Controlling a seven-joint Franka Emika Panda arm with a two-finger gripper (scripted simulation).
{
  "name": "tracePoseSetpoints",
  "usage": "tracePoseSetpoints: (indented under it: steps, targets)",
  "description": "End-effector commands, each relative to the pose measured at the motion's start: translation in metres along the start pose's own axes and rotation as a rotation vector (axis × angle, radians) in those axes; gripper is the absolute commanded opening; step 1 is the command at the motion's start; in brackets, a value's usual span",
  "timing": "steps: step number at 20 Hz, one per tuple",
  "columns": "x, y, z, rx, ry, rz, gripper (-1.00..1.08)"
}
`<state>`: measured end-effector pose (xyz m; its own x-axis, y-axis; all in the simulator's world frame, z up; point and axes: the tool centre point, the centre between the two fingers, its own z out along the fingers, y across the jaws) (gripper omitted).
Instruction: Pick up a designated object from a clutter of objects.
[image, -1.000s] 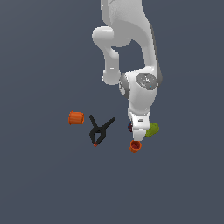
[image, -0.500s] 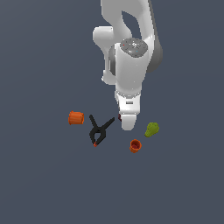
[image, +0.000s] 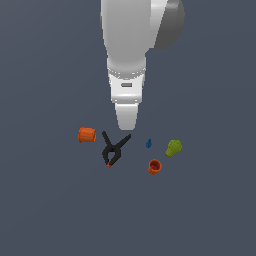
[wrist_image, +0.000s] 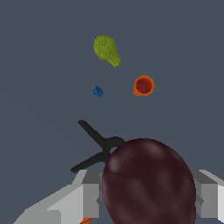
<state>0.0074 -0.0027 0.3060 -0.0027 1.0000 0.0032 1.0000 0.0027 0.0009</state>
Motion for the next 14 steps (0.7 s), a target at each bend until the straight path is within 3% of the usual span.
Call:
tracePoseSetpoints:
  steps: [1,14]
  targets:
    - [-0.012,0.001,-0.023,0.001,0.0,0.0,-1.0]
    - [-0.046,0.009,-0.08,0.001,-0.003,0.001,-1.0]
